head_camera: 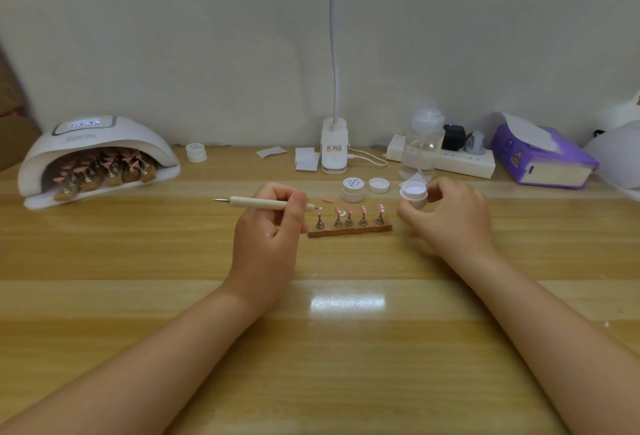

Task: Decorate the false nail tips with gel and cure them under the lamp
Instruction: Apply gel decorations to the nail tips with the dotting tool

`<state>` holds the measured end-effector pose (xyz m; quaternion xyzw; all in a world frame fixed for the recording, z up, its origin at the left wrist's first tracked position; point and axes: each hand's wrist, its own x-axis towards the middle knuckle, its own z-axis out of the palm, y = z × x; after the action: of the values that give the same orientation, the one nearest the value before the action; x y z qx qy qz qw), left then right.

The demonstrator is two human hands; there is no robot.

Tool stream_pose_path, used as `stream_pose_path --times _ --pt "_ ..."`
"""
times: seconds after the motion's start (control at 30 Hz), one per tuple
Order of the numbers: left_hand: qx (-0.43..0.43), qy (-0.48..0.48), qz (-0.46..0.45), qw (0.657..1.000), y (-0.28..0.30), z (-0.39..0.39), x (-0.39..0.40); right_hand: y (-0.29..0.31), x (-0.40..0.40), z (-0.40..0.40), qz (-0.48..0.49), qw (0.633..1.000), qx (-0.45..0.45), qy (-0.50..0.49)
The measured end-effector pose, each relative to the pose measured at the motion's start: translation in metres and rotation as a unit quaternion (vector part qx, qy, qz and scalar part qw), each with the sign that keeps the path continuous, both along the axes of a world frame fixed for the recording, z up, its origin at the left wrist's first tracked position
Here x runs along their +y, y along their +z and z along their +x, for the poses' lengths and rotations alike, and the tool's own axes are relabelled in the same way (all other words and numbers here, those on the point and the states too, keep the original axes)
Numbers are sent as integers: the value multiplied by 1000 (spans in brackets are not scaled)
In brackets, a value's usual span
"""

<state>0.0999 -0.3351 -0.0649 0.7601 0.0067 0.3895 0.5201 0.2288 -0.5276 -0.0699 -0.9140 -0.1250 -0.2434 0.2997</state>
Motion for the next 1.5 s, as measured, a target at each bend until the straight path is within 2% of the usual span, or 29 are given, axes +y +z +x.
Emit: stream_pose_path --times 0.17,0.3,0.5,0.7,1.07,1.5 --pt "-15 -4 -11 1000 9 -2 -2 11 19 -33 65 991 -64 94" --pt "-24 2 -11 1000 13 -4 -3 15 36 -57 46 978 -81 187" --pt "-5 5 6 1000 8 -2 -5 4 46 -71 14 964 -63 258" --pt "32 11 27 999 1 -1 -4 1 47 -71 24 959 -56 276" --pt "-7 26 14 1000 8 -3 -7 1 49 -70 22 959 -66 274" --pt "33 9 18 999 4 -2 -9 0 50 -72 26 955 -79 285"
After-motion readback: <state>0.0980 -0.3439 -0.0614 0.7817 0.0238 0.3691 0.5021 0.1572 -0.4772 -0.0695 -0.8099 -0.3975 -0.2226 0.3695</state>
